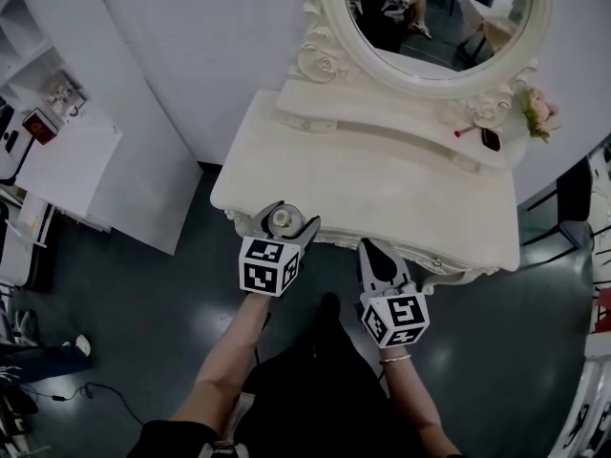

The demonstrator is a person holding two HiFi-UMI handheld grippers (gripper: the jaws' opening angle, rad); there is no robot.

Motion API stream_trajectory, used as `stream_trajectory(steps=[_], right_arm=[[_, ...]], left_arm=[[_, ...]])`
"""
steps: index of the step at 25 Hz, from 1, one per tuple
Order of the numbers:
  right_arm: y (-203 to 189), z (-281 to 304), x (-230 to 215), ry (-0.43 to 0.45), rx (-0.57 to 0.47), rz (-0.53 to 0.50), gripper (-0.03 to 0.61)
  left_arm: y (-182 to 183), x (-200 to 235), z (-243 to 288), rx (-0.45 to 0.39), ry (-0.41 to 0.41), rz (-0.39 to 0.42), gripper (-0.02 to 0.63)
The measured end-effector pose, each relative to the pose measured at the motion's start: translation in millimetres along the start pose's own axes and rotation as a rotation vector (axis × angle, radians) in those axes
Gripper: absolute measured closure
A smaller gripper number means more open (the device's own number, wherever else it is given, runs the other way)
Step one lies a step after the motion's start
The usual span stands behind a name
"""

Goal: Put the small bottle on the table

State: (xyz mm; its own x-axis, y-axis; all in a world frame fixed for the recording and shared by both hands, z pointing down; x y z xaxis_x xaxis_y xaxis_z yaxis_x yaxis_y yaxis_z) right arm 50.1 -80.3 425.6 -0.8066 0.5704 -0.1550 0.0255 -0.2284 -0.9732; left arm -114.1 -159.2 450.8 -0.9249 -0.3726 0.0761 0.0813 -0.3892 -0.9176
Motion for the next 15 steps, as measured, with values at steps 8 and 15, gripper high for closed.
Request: stream_trajectory(steps=[8, 15], right_arm=[[-1.4, 33.0, -37.5, 0.031, 0.023, 0.011, 0.574], [-1.5, 51.0, -67.2, 0.046, 0.053, 0.013, 0.574]], left_arm=[[-2.4, 5.1, 68.3, 0.035, 0.025, 0.005, 0.276], [1.2, 7.6, 120.5, 0.058, 0.048, -0.005, 0.276]])
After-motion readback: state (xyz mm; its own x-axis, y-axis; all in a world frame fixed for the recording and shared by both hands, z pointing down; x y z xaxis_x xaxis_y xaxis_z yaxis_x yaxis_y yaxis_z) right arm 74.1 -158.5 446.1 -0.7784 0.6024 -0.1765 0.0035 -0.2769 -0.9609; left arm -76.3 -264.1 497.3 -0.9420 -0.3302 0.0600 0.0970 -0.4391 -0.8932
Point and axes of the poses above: the fingertips, and each gripper's own axes: z forward along the fingers, x to its left, y out of its top, the point moved 5 cm from there along -z, backward along the fingers, and after that the axes turned 9 degrees about y, right-handed, at the moved point
